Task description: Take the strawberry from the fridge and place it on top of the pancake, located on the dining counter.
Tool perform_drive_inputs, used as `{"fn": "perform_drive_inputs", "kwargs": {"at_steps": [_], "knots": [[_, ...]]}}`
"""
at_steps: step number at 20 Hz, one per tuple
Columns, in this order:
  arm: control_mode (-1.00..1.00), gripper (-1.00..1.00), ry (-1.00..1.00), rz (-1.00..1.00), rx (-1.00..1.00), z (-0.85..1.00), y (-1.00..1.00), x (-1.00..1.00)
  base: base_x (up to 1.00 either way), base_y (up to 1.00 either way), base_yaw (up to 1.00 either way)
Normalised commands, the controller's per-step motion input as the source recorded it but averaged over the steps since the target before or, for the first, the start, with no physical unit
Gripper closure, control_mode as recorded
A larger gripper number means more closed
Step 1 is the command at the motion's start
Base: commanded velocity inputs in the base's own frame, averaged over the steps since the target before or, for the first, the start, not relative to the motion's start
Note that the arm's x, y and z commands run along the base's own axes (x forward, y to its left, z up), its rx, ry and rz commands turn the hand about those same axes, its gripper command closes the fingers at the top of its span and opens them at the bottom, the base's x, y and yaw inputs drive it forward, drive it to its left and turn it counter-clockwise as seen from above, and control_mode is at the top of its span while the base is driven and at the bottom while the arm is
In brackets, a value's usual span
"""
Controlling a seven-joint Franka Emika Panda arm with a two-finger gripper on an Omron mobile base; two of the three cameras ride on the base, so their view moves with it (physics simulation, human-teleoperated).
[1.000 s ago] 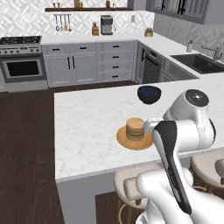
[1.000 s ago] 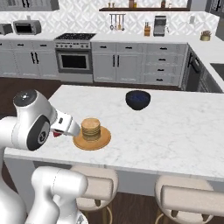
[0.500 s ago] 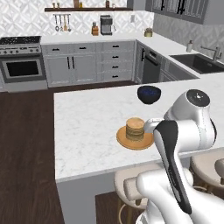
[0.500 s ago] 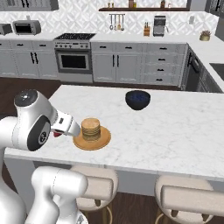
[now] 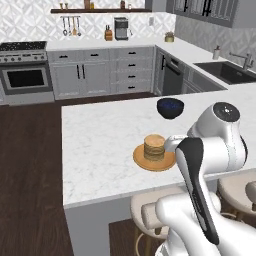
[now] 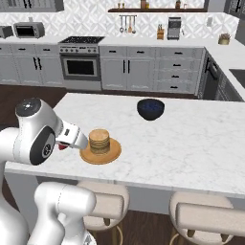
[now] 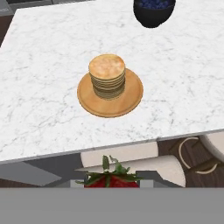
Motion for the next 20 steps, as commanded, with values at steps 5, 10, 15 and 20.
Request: {"fn": "perform_drive_inputs", "kwargs": {"at_steps": [5, 10, 15, 20], "knots": [[-1.0, 1.0, 0.0, 0.02, 0.0, 0.0, 0.0, 0.68, 0.09, 0.0, 0.0], [-1.0, 1.0, 0.03, 0.06, 0.0, 0.0, 0.0, 1.0, 0.0, 0.0, 0.0], [-1.0, 1.0, 0.16, 0.02, 0.0, -0.23, 0.0, 1.0, 0.0, 0.0, 0.0], [-1.0, 1.0, 0.25, 0.0, 0.0, -0.39, 0.0, 1.0, 0.0, 0.0, 0.0]]}}
